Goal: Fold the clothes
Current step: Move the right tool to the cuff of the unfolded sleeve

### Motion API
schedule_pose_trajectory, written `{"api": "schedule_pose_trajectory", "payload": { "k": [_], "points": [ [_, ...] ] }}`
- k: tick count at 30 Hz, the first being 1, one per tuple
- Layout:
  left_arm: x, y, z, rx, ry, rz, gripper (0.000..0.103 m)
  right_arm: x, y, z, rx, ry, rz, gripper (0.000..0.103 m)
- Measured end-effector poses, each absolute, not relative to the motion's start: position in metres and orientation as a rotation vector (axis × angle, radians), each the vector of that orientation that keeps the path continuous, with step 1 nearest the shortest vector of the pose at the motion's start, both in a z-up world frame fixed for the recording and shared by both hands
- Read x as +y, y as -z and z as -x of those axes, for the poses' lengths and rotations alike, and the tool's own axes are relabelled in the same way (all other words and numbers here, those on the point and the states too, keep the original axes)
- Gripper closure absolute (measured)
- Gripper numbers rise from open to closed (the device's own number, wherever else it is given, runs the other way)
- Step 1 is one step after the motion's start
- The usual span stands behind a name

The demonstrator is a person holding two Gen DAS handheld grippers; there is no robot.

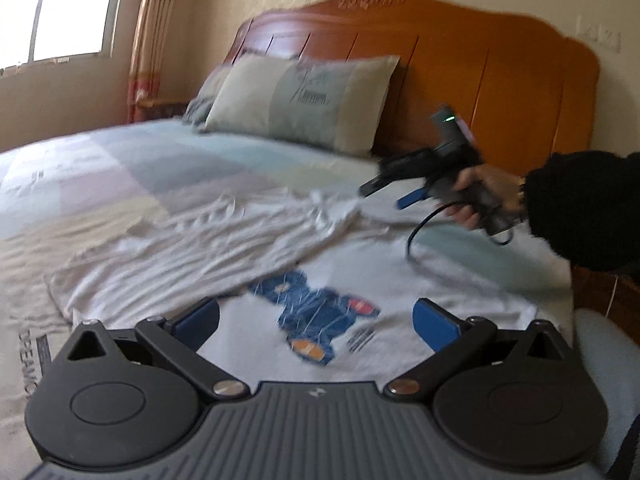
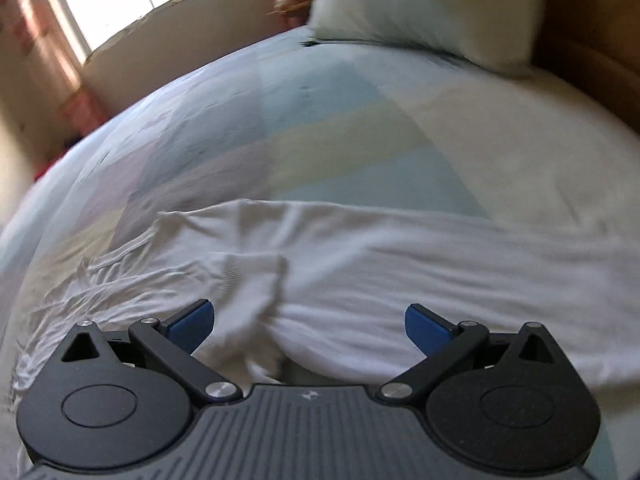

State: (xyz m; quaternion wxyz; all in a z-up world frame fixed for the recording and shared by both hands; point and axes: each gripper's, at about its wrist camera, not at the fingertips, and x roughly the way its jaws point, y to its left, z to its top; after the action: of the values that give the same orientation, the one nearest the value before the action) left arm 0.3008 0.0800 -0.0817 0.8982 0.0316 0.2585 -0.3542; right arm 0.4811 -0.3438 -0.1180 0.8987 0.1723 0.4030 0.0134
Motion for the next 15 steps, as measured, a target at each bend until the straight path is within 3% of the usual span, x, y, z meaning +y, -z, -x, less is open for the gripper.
{"api": "schedule_pose_trajectory", "payload": {
  "k": [5, 15],
  "points": [
    [0.072, 0.097, -0.309, 0.598, 0.716, -0.092, 0.001, -0.383, 0.139, -0.456, 0.808, 0.069, -0.357, 0.000],
    [0.062, 0.110, -0.320, 0.644, 0.664, -0.087, 0.001, -0.471, 0.142, -0.366, 0.612, 0.175, -0.746, 0.000]
  ]
}}
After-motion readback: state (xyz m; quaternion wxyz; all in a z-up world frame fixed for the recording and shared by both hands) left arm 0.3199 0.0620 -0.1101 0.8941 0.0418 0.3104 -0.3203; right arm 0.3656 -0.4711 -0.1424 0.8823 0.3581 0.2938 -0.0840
